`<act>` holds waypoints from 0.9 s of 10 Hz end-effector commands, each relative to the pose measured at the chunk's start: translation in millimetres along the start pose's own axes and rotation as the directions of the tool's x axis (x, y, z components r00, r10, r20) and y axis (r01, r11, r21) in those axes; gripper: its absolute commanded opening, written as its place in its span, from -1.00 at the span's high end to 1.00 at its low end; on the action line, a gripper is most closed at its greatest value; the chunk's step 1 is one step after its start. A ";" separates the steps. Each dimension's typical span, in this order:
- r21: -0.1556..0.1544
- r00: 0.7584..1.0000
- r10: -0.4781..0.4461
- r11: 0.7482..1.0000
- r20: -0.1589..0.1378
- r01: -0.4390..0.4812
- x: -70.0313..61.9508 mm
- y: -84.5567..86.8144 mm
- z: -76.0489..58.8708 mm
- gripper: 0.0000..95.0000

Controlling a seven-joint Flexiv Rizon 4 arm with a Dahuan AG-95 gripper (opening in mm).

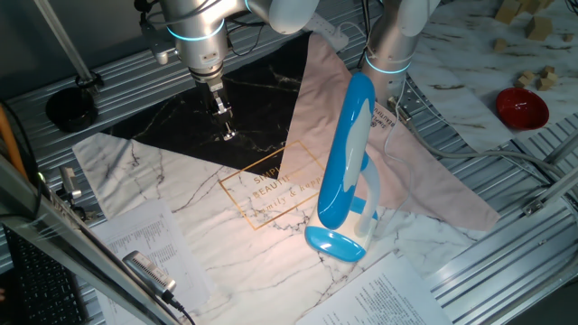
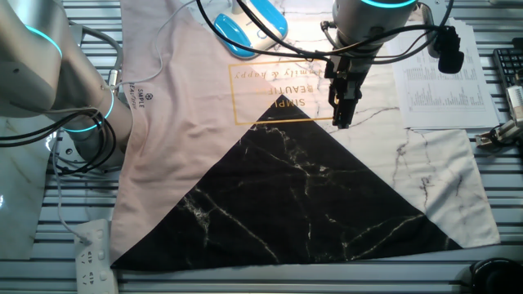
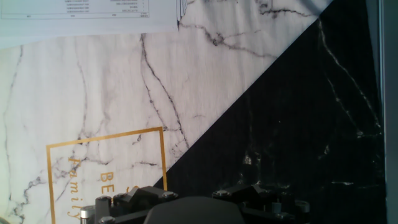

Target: Turn off the desk lamp by pressing the button

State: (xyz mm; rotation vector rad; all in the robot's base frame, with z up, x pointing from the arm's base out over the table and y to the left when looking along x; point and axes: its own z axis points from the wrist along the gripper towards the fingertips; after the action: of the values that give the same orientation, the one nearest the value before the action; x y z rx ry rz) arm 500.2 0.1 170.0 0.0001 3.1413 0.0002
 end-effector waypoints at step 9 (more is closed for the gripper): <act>-0.204 0.969 0.240 0.947 -0.059 -0.247 0.5 0.1 -0.3 1.00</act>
State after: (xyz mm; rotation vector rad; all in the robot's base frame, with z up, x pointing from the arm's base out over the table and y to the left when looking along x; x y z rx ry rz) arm 500.0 -0.3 169.9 0.3733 3.1342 0.3189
